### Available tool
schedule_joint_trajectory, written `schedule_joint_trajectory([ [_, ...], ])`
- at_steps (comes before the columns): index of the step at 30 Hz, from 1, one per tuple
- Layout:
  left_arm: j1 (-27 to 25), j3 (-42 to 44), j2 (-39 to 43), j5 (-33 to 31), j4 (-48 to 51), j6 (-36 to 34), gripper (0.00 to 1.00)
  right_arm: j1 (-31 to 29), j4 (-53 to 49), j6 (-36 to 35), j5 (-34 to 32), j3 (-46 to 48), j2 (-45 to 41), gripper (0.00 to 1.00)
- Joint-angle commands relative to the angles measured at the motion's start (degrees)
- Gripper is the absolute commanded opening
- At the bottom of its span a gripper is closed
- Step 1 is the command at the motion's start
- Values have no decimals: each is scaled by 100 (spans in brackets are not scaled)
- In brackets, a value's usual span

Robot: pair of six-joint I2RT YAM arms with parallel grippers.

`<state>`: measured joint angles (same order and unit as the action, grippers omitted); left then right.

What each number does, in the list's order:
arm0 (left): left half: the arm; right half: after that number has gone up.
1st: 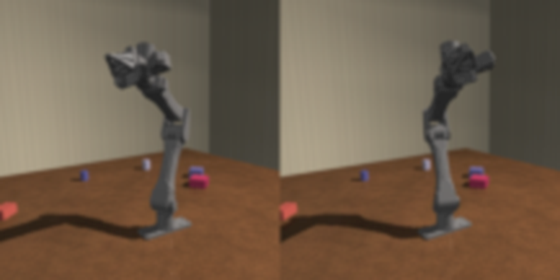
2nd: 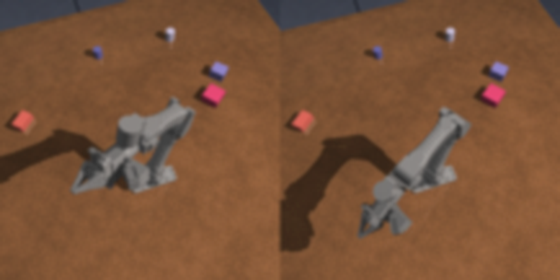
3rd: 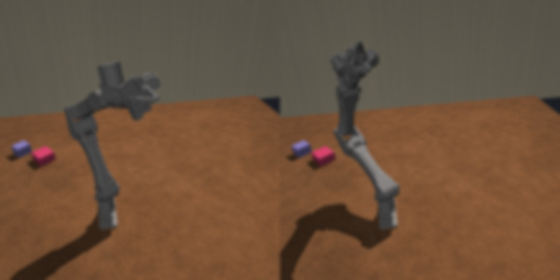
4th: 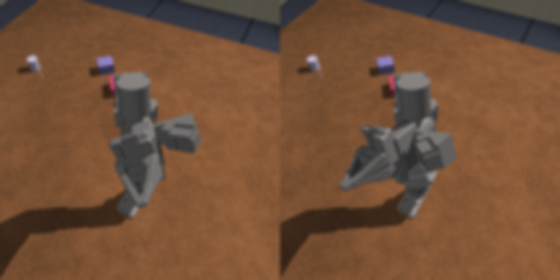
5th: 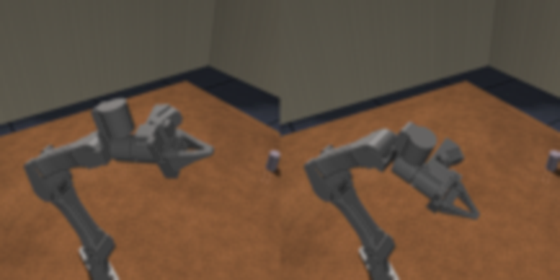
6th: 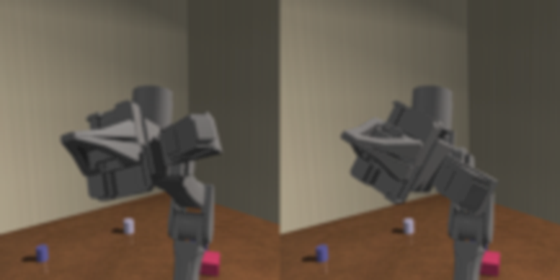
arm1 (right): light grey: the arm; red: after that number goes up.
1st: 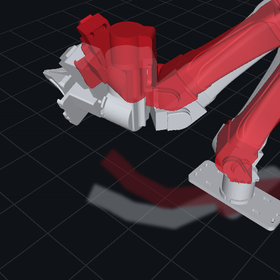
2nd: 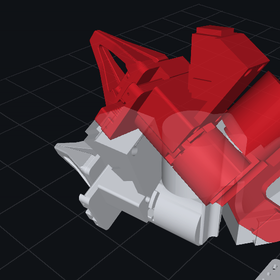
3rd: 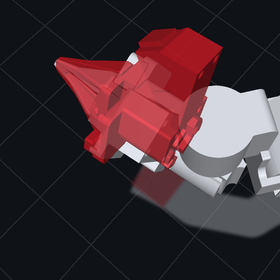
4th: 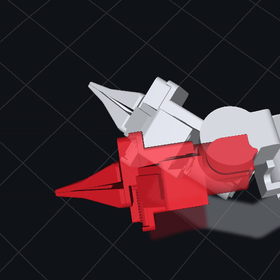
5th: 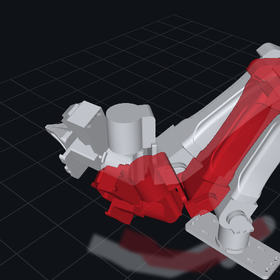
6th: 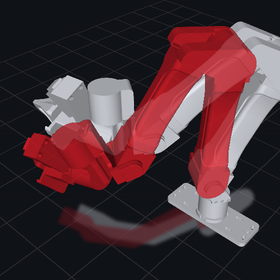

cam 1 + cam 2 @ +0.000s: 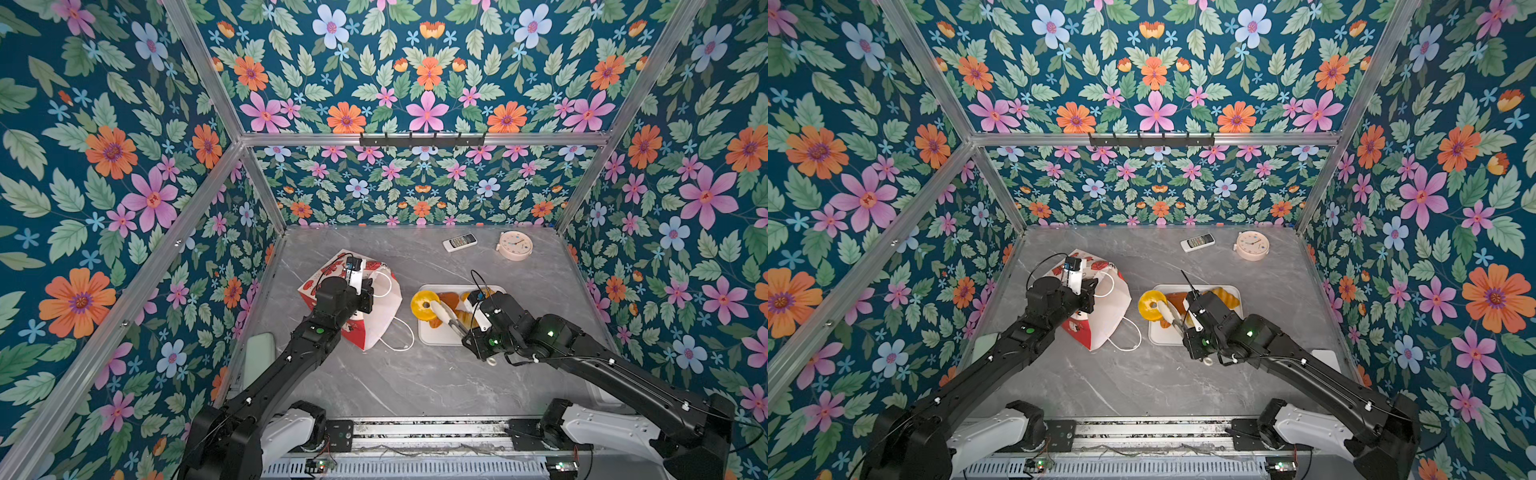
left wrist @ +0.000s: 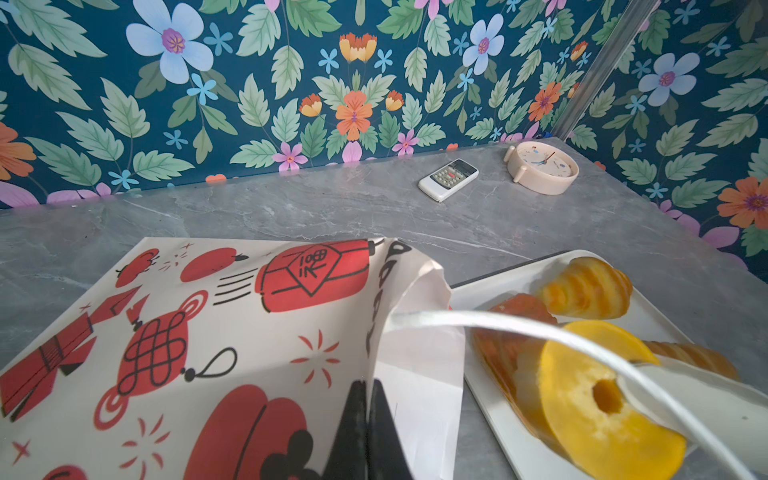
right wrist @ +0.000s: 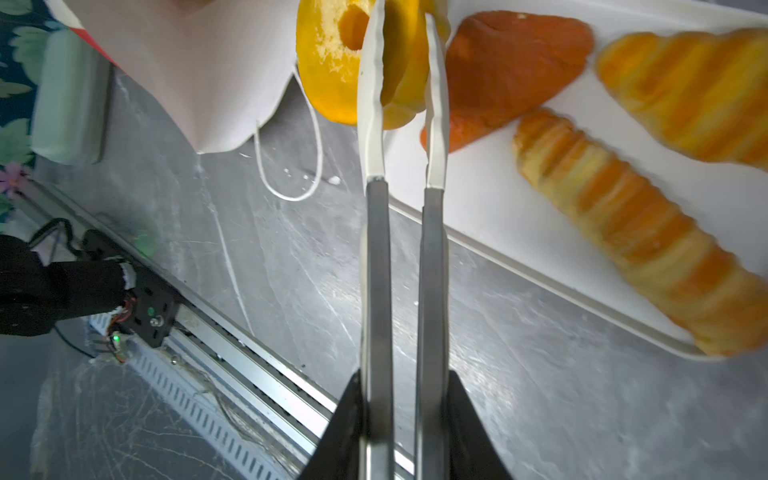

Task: Take the fake bread out of the paper bag
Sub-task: 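Lift the ring bread out with the tongs and carry it over the tray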

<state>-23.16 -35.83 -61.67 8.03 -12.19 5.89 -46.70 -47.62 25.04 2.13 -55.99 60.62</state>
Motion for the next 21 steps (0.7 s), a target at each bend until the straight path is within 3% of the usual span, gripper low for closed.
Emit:
schedule_joint_trajectory([
  [1,13,15,44,-68,-271,111,0,-1,-1143,117,-537,-206,-59,17],
  [12,13,450,315,72,-688,349,0,-2,-2792,602,-687,-896,19,17],
  [21,13,646,281,317,-1014,428,0,-1,-2792,1491,-430,-297,-497,17],
])
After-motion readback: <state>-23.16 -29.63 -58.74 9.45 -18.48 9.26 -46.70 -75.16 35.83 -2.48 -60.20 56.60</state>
